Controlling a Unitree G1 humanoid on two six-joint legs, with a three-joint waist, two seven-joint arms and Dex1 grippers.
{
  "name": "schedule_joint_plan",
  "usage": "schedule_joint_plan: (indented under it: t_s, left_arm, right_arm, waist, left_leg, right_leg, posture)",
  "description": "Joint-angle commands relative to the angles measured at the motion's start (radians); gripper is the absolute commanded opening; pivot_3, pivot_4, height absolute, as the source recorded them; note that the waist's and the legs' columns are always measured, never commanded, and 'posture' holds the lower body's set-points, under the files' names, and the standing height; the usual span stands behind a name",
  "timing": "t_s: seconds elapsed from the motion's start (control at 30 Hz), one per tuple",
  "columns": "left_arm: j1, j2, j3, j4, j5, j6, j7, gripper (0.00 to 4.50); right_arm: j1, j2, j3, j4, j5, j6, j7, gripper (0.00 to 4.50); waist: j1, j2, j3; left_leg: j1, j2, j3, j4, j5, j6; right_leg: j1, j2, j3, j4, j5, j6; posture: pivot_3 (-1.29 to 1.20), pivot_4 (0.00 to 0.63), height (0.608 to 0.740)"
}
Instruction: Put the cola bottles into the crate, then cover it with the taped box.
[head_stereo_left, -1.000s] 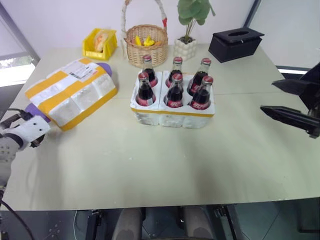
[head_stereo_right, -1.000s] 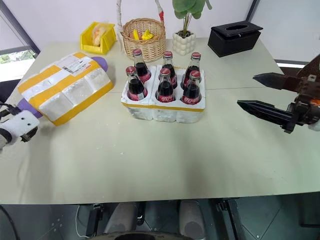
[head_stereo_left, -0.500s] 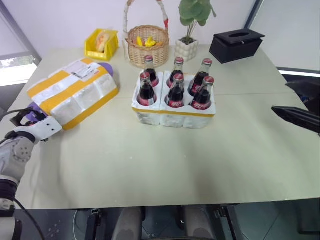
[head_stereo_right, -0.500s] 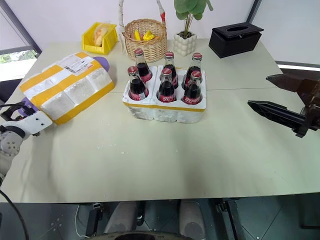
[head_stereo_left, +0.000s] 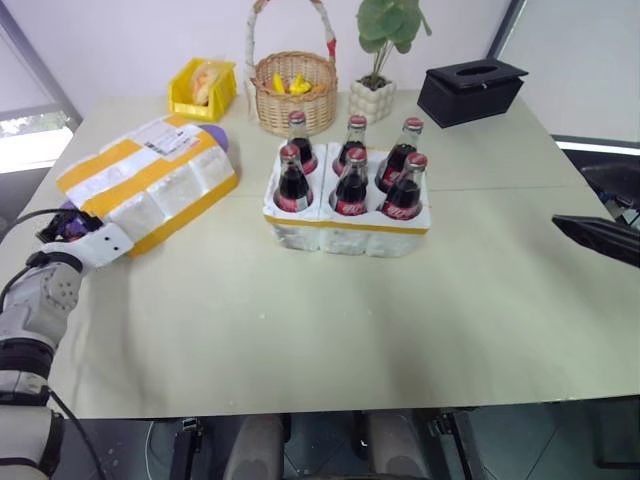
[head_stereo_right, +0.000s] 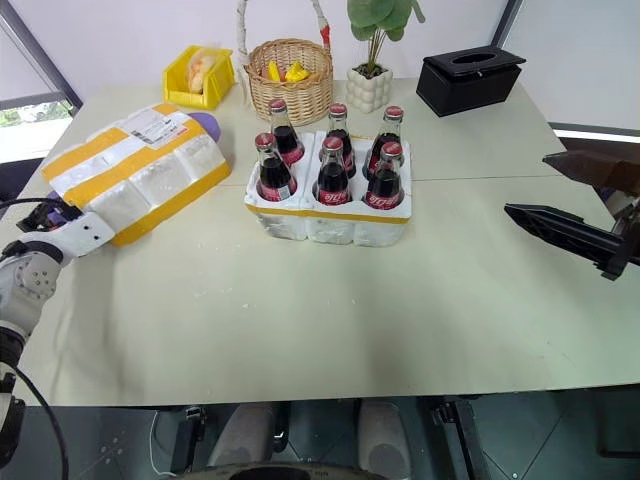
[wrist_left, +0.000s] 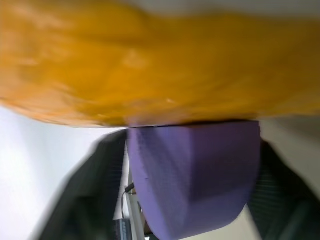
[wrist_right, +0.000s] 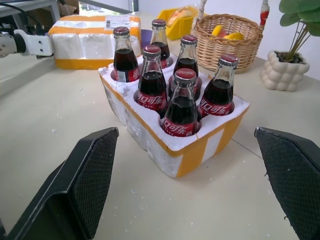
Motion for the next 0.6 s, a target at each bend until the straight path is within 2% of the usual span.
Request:
schedule_joint_plan:
  t_s: [0.03, 0.1, 0.37, 0.6]
  left_arm:
    - [-0.022, 0.01, 0.0, 0.014, -0.009, -0.006, 0.007, 1.12]
    - [-0.029, 0.011, -0.002, 0.02, -0.009, -0.002, 0.011, 0.55]
    - [-0.081, 0.035, 0.007, 0.037, -0.014, -0.001, 0.001, 0.55]
    - [-0.239, 0.051, -0.006, 0.069, -0.002, -0.033, -0.014, 0.55]
  right_arm:
    - [0.007, -0.016, -0.05, -0.021, 0.009, -0.009, -0.001, 4.5]
    - [0.015, -0.012, -0.055, -0.02, 0.004, -0.013, -0.002, 4.5]
    - [0.04, 0.001, -0.066, -0.013, -0.011, -0.029, -0.012, 4.5]
    - [0.074, 0.011, -0.075, -0.015, -0.027, -0.042, -0.016, 4.5]
  waist:
    - [0.0, 0.0, 0.0]
    - [0.0, 0.0, 0.0]
    - [0.0, 0.0, 0.0]
    - [0.006, -0.002, -0.001]
  left_leg:
    - [0.0, 0.0, 0.0, 0.0, 0.0, 0.0]
    - [0.002, 0.0, 0.0, 0.0, 0.0, 0.0]
    - [0.003, 0.0, 0.0, 0.0, 0.0, 0.0]
    - [0.002, 0.0, 0.001, 0.0, 0.0, 0.0]
  right_leg:
    - [0.0, 0.0, 0.0, 0.0, 0.0, 0.0]
    - [0.002, 0.0, 0.0, 0.0, 0.0, 0.001]
    - [0.003, 0.0, 0.0, 0.0, 0.0, 0.0]
    - [0.003, 0.0, 0.0, -0.001, 0.0, 0.0]
  posture:
    - [0.0, 0.15, 0.74]
    - [0.0, 0.15, 0.74]
    - [0.0, 0.15, 0.74]
    - [0.0, 0.15, 0.74]
